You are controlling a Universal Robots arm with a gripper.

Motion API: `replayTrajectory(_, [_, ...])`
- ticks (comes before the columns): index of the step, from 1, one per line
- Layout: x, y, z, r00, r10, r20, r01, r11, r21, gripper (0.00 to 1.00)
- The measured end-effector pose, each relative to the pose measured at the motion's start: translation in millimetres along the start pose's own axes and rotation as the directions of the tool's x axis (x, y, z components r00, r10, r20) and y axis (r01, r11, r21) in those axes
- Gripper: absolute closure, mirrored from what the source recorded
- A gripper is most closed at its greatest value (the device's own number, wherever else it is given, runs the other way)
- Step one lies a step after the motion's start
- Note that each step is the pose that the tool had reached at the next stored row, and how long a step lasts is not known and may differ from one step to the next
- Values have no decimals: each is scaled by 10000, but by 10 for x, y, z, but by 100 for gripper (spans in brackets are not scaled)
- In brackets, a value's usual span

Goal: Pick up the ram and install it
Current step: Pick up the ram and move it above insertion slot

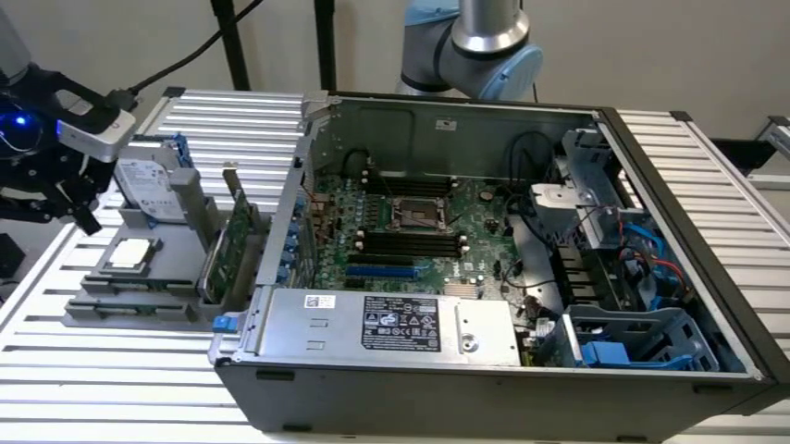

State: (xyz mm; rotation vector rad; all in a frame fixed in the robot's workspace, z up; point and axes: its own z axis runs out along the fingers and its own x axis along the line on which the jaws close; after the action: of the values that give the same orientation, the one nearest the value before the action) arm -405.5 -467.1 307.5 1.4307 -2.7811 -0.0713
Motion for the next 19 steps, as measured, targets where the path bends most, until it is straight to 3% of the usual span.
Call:
replayTrajectory(4, [0, -2, 29, 9974, -713, -32, 713, 9975, -7, 100])
replayTrajectory(9, [1, -3, 65, 9868, -1615, -75, 1615, 9869, -21, 100])
replayTrajectory(14, [1, -5, 102, 9681, -2504, -114, 2504, 9681, -38, 100])
replayTrajectory(19, [1, -6, 139, 9431, -3321, -149, 3321, 9432, -56, 100])
